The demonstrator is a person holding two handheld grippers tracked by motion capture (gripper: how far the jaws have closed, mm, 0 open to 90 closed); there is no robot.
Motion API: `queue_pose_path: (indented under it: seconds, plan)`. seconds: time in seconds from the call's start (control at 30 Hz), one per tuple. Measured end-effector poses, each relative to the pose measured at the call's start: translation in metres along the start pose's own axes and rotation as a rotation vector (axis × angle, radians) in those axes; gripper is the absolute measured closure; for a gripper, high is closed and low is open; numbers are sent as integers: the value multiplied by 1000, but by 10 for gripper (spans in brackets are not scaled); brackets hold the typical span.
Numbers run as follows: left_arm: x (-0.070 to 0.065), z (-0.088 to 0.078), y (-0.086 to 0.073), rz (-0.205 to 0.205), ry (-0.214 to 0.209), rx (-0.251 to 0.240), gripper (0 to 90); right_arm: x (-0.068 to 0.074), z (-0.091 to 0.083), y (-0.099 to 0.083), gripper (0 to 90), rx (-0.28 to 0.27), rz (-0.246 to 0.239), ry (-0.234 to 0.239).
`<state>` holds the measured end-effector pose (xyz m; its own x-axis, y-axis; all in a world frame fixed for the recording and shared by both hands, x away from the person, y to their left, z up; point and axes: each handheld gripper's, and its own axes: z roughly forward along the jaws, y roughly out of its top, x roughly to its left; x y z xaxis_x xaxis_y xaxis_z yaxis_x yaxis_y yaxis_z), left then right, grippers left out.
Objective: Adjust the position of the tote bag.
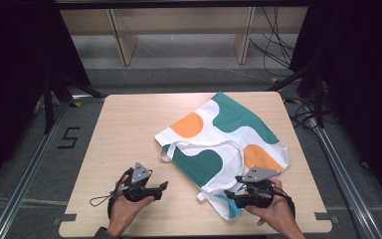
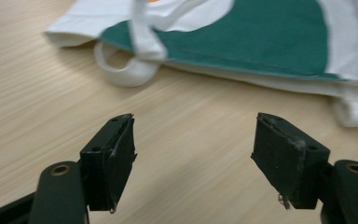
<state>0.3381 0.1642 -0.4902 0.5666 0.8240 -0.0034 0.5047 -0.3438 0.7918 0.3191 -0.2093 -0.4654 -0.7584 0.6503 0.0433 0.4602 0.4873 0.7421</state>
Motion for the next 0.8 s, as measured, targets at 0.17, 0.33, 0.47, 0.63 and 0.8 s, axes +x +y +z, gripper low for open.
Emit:
queue_pose_path:
  seconds: [0.17,0.33,0.47,0.63,0.8]
  plan:
    - [15,-3,-4,6,40,37,273,14,12,-7,397,39,-15,18]
    - [18,1,-5,-23,71,23,261,24,24,-13,506,116,-76,1]
    - [20,0,-5,8,81,48,255,24,24,-16,795,128,-143,43]
    - [24,0,-6,-11,96,48,249,17,8,-20,881,133,-166,1]
    - [28,3,-6,-22,110,50,249,0,-14,-36,883,130,-140,-39]
